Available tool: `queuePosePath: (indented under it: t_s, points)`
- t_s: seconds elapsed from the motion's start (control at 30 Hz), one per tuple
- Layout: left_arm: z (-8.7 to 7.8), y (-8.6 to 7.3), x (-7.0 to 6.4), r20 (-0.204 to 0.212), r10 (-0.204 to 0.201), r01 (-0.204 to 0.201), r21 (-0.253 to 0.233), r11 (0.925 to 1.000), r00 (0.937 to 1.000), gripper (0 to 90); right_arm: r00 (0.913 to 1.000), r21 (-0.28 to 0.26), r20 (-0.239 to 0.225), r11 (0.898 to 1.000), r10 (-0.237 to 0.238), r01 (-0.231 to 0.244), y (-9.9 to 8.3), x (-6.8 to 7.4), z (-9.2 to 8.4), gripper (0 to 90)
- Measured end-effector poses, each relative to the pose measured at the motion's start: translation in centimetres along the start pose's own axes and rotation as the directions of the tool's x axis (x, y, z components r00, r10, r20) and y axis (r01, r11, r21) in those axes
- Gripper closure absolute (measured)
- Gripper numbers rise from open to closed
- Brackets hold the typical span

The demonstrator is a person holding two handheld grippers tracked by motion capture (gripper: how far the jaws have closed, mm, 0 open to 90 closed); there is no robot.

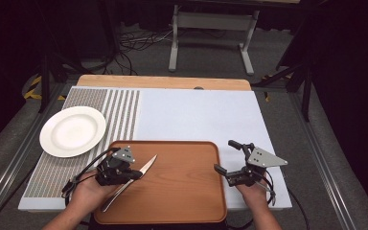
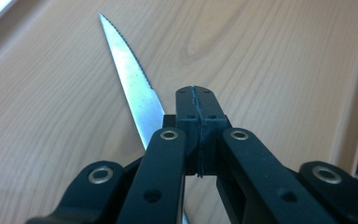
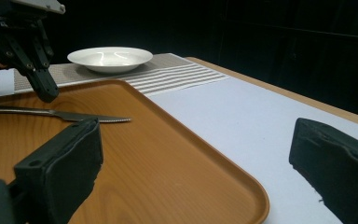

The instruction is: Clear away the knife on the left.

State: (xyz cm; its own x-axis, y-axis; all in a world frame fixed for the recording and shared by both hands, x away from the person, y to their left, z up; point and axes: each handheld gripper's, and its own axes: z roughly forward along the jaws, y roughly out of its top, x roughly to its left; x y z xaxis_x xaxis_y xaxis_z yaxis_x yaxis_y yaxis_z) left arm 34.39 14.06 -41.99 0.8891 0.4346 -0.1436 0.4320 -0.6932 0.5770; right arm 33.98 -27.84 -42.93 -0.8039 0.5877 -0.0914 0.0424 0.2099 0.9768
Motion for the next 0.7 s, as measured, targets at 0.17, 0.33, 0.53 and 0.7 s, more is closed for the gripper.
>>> queuePosePath:
  t_s: [0.17,0.33,0.53,0.7]
  points:
    - [0.7,0.1,0.0,0.002,0.013,-0.013,0.037,0.9992,0.9999,90.0,1.0000,-0.002,0.001,1.000,0.001,-0.001,0.0,0.0,0.0,3.5]
    - [1.4,0.1,0.1,0.004,0.024,-0.024,0.091,0.9956,0.9997,90.0,1.0000,0.000,0.001,1.000,-0.001,0.001,0.0,0.0,0.0,3.5]
    - [2.1,0.1,0.2,0.001,0.056,-0.055,0.152,0.9868,0.9985,90.0,1.0000,0.002,0.000,1.000,-0.001,0.001,0.0,0.0,0.0,3.5]
    - [2.3,0.1,0.2,0.001,0.045,-0.045,0.174,0.9837,0.9990,90.0,1.0000,0.002,-0.003,1.000,0.000,0.000,0.0,0.0,0.1,3.5]
